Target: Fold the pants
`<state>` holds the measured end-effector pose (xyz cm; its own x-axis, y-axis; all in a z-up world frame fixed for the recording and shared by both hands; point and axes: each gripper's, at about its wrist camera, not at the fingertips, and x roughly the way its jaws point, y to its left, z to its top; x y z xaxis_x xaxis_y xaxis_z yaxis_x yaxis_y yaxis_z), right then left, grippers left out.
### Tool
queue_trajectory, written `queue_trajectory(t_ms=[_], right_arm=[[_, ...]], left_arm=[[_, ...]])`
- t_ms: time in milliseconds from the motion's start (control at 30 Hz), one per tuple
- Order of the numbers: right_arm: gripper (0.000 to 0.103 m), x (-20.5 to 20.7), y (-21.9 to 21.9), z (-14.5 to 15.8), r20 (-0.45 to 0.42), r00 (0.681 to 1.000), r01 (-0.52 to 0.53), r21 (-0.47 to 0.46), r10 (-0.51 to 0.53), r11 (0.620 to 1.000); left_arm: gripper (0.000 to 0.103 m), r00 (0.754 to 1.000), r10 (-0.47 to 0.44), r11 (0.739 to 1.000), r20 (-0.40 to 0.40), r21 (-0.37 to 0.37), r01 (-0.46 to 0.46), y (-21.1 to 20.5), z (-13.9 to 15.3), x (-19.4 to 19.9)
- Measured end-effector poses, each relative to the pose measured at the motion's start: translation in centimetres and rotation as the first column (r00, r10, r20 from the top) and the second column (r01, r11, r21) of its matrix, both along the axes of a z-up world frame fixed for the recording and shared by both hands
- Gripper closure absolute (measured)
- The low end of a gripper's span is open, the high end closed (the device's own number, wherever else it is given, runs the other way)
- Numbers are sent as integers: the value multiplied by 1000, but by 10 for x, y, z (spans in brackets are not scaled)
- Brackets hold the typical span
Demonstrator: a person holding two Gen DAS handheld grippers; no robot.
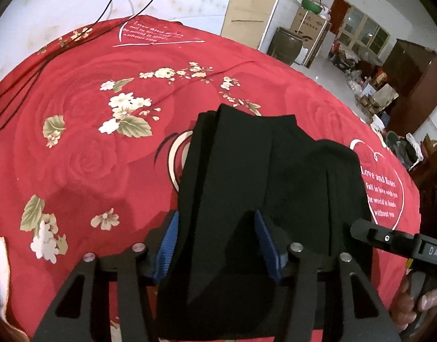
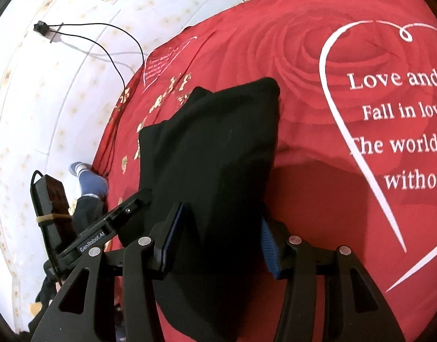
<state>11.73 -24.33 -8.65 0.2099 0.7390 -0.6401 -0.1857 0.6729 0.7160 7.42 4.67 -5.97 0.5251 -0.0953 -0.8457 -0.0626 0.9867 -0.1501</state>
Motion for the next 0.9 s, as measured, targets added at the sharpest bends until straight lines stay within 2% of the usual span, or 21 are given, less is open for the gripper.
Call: queue_trajectory(t_ms=[267,367,600,700,800,867,900], right_arm=[[52,7,8,-1,38,999,-17,-26,18,1000],[53,7,9,-1,50,999,-18,-32,19,999],[71,4,6,-1,46,999,-9,-29,10,1000],[71,5,7,-4,41,999,-11,-37,13,999],[71,10,6,-7,26,1000,-6,-11,6,1000],[72,10,8,-5,32,999,-11,-23,12,1000],[78,9,9,-3,38,999,-16,-33,18,999]], left_arm=[[48,1000,-7,1000,5,5,7,0,-2,8],[51,1000,-9,1000,9,14,8,-3,-1,7],[69,1000,-5,997,17,73,4,-11,6,1],[69,1000,-7,996,15,90,6,-12,5,4],[70,1000,1,998,13,70,-2,-12,3,5],[77,1000,4,997,19,82,-6,-12,6,5],[81,1000,6,996,24,86,-8,-13,8,5]])
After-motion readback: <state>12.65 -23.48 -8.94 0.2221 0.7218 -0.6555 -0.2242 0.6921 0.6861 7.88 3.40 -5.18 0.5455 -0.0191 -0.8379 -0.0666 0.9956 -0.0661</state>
